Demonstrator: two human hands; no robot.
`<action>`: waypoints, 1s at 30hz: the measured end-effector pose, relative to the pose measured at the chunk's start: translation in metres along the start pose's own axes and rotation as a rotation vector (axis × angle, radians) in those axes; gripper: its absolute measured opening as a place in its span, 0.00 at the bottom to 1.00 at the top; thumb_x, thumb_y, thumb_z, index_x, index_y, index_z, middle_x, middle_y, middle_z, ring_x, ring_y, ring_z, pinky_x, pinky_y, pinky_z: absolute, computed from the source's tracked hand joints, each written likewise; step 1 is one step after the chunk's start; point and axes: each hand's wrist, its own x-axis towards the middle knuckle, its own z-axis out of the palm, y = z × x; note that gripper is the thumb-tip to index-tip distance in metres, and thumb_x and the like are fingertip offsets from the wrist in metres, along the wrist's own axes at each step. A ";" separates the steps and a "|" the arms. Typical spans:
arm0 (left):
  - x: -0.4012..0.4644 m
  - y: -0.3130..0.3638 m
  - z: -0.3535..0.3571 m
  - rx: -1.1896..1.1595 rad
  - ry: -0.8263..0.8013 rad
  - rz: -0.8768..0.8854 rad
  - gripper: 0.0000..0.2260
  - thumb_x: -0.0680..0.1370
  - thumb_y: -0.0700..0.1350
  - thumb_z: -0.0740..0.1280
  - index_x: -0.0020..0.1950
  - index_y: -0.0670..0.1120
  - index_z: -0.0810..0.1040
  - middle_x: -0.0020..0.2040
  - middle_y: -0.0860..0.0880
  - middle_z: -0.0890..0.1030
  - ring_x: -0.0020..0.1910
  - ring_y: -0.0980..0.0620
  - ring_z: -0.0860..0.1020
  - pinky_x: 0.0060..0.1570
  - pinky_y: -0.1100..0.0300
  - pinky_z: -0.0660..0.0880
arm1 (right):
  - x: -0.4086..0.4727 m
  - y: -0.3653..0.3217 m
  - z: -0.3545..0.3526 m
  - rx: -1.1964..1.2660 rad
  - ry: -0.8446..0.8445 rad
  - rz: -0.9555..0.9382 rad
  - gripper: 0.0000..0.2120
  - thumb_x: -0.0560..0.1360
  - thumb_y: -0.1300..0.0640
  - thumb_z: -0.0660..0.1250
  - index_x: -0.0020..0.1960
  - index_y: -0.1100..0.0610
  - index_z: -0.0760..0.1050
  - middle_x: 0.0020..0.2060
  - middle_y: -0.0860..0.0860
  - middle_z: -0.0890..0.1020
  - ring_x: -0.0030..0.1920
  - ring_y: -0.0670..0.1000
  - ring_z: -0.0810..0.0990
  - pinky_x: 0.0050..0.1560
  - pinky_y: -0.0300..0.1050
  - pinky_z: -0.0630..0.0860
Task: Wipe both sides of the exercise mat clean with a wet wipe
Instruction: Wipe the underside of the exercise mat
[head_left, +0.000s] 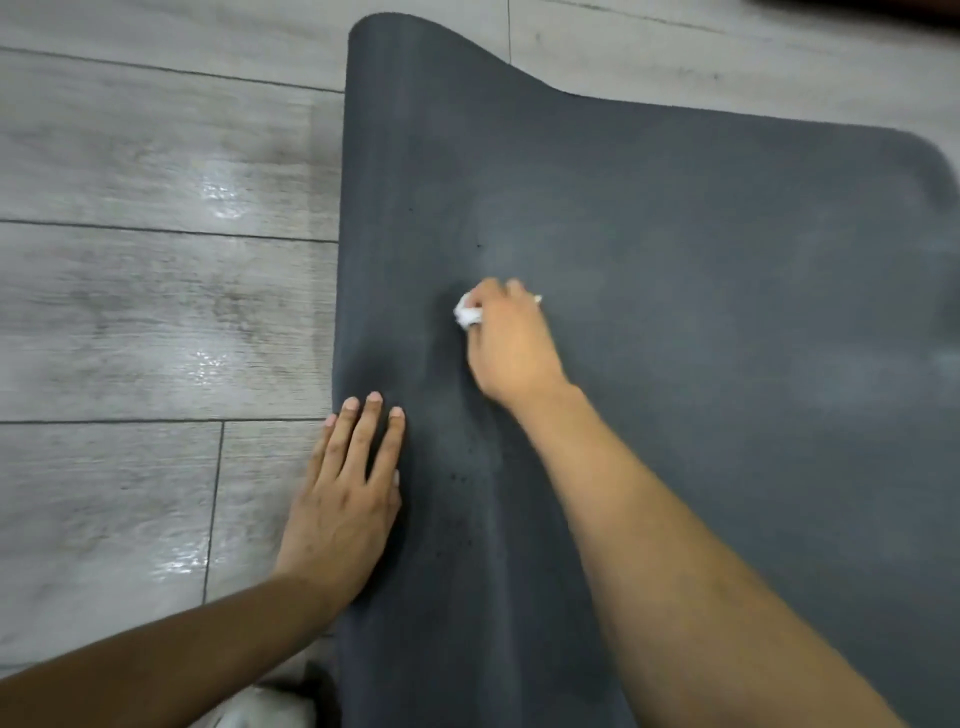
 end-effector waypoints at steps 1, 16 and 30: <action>0.001 -0.001 -0.001 -0.001 -0.018 0.000 0.25 0.84 0.44 0.53 0.80 0.36 0.64 0.79 0.34 0.64 0.79 0.34 0.61 0.77 0.39 0.62 | -0.014 -0.030 0.015 0.046 -0.039 -0.064 0.12 0.72 0.66 0.64 0.55 0.59 0.75 0.52 0.59 0.76 0.55 0.60 0.73 0.60 0.51 0.68; -0.008 -0.026 -0.076 0.166 -0.260 0.372 0.22 0.77 0.56 0.69 0.69 0.50 0.80 0.64 0.41 0.75 0.58 0.40 0.76 0.56 0.45 0.81 | -0.046 0.113 -0.043 -0.260 0.196 0.253 0.12 0.76 0.65 0.61 0.57 0.65 0.75 0.54 0.62 0.77 0.56 0.64 0.72 0.57 0.53 0.67; -0.039 -0.033 -0.042 0.080 -0.347 0.261 0.33 0.79 0.66 0.48 0.83 0.55 0.59 0.82 0.43 0.61 0.82 0.41 0.57 0.77 0.45 0.64 | -0.069 -0.085 0.043 0.199 0.080 -0.106 0.11 0.72 0.65 0.66 0.51 0.55 0.79 0.47 0.54 0.78 0.49 0.56 0.76 0.51 0.49 0.73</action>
